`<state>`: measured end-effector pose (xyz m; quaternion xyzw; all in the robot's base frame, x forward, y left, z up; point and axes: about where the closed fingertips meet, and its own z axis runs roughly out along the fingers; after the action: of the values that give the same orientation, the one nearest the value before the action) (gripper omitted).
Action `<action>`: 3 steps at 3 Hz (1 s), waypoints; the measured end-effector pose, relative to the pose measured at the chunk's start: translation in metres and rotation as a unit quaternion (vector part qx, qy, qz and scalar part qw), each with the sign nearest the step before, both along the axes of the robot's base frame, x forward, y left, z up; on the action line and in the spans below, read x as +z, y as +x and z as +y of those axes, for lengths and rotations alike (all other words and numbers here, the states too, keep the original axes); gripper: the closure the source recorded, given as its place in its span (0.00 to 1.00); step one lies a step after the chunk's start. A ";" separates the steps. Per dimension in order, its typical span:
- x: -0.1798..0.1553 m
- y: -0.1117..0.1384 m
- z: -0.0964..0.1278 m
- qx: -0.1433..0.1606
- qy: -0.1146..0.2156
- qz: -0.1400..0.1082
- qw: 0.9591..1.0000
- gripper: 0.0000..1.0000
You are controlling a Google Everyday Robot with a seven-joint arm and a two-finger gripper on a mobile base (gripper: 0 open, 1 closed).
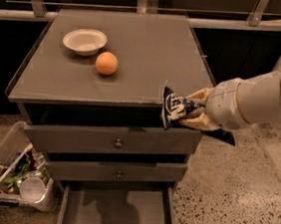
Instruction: Place blue chip bag into bottom drawer
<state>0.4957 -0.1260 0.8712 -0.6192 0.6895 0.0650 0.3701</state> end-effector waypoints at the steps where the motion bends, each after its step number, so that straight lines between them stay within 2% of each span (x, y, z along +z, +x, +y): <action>1: -0.052 -0.047 0.016 -0.016 0.017 0.029 0.999 1.00; 2: -0.048 -0.045 0.016 -0.015 0.016 0.026 0.999 1.00; 3: -0.069 -0.047 0.036 -0.001 0.028 0.039 0.999 1.00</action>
Offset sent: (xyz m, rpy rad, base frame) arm -0.0339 0.0131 -0.0343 0.0328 0.0299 -0.0274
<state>0.4487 -0.0903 0.8024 -0.6051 0.7017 0.1077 0.3603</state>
